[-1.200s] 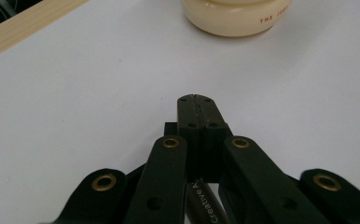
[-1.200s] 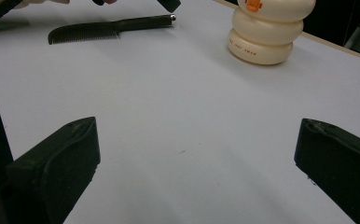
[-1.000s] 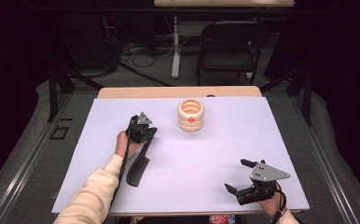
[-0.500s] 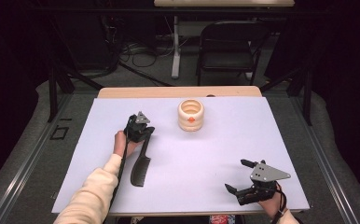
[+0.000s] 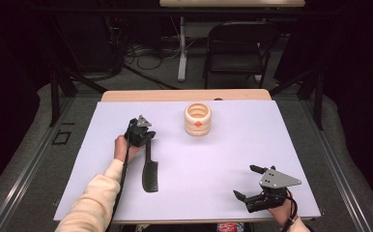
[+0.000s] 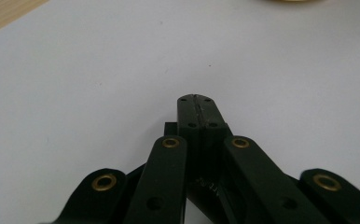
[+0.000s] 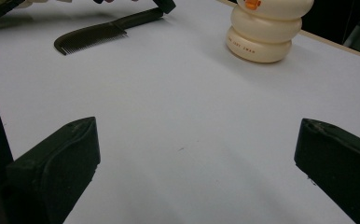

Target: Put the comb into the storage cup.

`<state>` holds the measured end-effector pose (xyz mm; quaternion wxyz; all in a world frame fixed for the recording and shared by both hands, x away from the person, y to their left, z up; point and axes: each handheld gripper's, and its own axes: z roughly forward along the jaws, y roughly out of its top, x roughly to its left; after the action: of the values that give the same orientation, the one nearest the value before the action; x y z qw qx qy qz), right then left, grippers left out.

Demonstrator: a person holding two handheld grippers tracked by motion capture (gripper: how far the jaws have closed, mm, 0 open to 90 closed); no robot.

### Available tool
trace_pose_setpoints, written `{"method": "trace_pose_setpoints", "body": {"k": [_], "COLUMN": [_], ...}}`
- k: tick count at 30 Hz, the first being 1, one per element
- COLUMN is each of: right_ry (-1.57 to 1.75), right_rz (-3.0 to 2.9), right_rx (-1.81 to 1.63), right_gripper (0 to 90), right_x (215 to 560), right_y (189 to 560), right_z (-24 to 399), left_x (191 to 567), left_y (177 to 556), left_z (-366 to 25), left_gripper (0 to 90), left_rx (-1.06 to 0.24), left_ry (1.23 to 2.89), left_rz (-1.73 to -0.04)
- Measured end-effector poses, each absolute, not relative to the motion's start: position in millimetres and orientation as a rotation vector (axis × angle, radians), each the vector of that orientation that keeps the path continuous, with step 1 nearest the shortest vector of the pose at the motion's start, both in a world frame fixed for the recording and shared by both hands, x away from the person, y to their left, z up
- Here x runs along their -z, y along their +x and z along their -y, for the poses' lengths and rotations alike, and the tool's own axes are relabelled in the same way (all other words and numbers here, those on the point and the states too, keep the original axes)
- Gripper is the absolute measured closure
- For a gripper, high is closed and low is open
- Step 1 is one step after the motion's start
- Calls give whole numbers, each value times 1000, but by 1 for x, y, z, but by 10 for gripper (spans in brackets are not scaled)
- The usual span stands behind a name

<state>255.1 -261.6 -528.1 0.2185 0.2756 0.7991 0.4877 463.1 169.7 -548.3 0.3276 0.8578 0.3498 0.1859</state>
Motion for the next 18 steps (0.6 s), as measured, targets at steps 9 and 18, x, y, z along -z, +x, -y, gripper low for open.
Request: {"method": "trace_pose_setpoints", "body": {"k": [9, 18], "right_ry": [765, 772], "right_rz": [-2213, -2212], "right_rx": [-1350, -1347], "right_gripper": [0, 0], "right_x": [528, 528], "right_y": [255, 254], "right_z": [262, 262], "left_x": [549, 547], "left_y": [462, 455], "left_z": [-182, -193], "left_gripper": [900, 900], "left_rx": [-479, -490], "left_ry": [2241, 2225], "left_rz": [-972, -1012]}}
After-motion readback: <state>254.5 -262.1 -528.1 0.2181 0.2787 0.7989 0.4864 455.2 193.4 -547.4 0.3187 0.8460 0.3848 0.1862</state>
